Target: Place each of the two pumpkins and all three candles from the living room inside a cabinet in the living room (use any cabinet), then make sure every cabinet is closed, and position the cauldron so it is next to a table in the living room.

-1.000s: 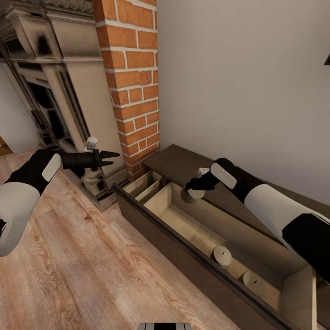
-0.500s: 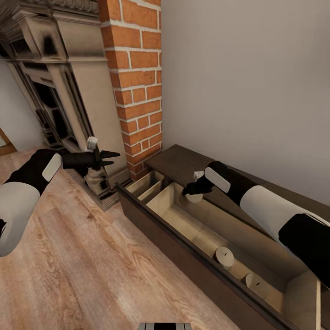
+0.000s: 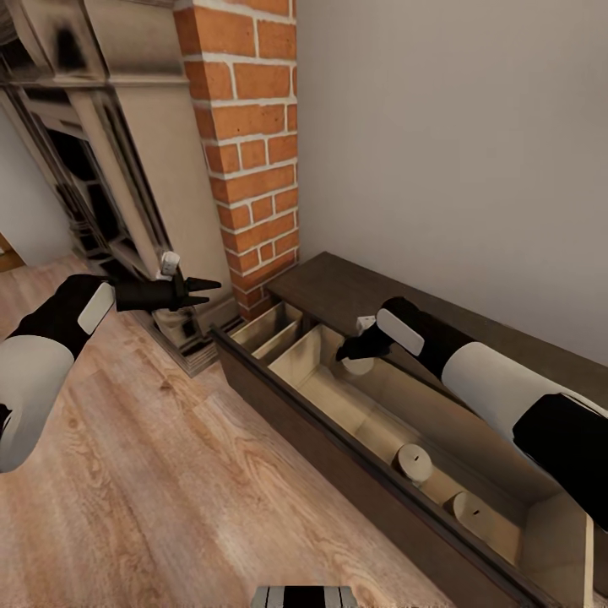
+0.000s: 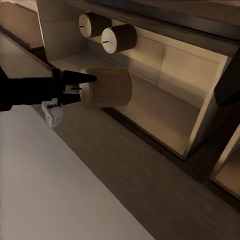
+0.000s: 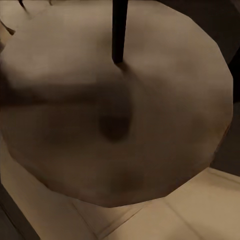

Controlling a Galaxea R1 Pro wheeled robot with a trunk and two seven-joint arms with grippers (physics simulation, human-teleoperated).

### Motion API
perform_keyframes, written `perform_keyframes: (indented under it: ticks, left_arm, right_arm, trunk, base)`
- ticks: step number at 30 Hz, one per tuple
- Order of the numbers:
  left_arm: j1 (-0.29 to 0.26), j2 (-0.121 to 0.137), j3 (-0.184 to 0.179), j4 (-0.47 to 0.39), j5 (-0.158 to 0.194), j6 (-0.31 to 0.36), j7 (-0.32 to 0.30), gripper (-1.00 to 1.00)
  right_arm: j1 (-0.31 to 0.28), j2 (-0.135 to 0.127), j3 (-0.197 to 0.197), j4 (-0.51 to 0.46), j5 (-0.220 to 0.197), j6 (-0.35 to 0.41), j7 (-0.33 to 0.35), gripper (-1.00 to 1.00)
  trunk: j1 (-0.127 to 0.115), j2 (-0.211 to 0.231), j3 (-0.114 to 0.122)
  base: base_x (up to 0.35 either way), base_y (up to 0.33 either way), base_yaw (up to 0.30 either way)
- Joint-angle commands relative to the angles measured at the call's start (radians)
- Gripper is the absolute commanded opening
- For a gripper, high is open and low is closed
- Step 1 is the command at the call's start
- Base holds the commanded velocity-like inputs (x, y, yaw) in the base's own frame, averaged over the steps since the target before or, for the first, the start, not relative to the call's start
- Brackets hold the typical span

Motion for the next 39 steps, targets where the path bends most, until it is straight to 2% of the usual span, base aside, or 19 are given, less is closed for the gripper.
perform_keyframes:
  ticks: [1,6,8,12,22,25,28,31,34,37,38,39]
  left_arm:
    - [-0.001,0.001,-0.005,0.0,0.006,0.005,-0.001,1.0]
    - [-0.001,0.001,-0.005,0.0,0.006,0.005,-0.001,1.0]
    - [-0.001,0.001,-0.005,0.0,0.006,0.005,-0.001,1.0]
    - [-0.001,0.001,-0.005,0.0,0.006,0.005,-0.001,1.0]
    - [-0.001,0.001,-0.005,0.0,0.006,0.005,-0.001,1.0]
    - [-0.001,0.001,-0.005,0.0,0.006,0.005,-0.001,1.0]
    - [-0.001,0.001,-0.005,0.0,0.006,0.005,-0.001,1.0]
    - [-0.001,0.001,-0.005,0.0,0.006,0.005,-0.001,1.0]
    - [-0.001,0.001,-0.005,0.0,0.006,0.005,-0.001,1.0]
    - [-0.001,0.001,-0.005,0.0,0.006,0.005,-0.001,1.0]
    - [-0.001,0.001,-0.005,0.0,0.005,0.005,-0.001,1.0]
    - [-0.001,0.001,-0.005,0.0,0.006,0.005,-0.001,1.0]
  right_arm:
    - [-0.002,-0.001,0.006,-0.002,-0.011,0.0,-0.009,-1.0]
    - [-0.002,0.007,0.007,-0.002,-0.001,0.0,-0.009,-1.0]
    - [-0.002,0.011,0.007,-0.002,0.031,0.0,-0.009,-1.0]
    - [-0.002,0.019,0.007,-0.002,0.064,0.0,-0.006,-1.0]
    - [-0.002,0.025,0.008,-0.002,0.075,0.0,0.01,-1.0]
    - [-0.002,0.025,0.019,-0.002,0.075,0.0,0.017,-1.0]
    - [-0.002,0.025,0.119,-0.002,0.074,-0.003,0.041,-1.0]
    - [-0.002,0.025,0.195,-0.002,0.075,-0.026,0.116,-1.0]
    - [-0.002,0.024,0.214,-0.001,0.077,-0.036,0.155,-1.0]
    - [-0.002,0.024,0.219,0.0,0.079,-0.038,0.165,-1.0]
    - [-0.002,0.024,0.221,0.0,0.09,-0.039,0.167,-1.0]
    - [-0.002,0.024,0.222,0.001,0.121,-0.039,0.169,-1.0]
  trunk:
    - [0.0,-0.001,-0.005]
    - [0.001,-0.001,-0.016]
    - [0.001,-0.001,-0.016]
    - [0.001,-0.001,-0.016]
    - [0.001,-0.001,-0.016]
    - [0.001,-0.001,-0.016]
    - [0.001,-0.001,-0.016]
    - [0.001,-0.001,-0.016]
    - [0.001,-0.001,-0.016]
    - [0.001,-0.001,-0.016]
    - [0.001,-0.001,-0.016]
    - [0.001,-0.001,-0.016]
  base:
    - [0.0,0.0,0.0]
    - [0.0,0.0,0.0]
    - [0.0,0.0,0.102]
    - [0.0,0.0,0.102]
    - [0.0,0.0,0.022]
    - [0.0,0.0,0.193]
    - [0.0,0.0,0.058]
    - [0.0,0.0,0.015]
    - [0.0,0.0,0.003]
    - [0.0,0.0,0.001]
    - [0.0,0.0,0.0]
    - [0.0,0.0,0.0]
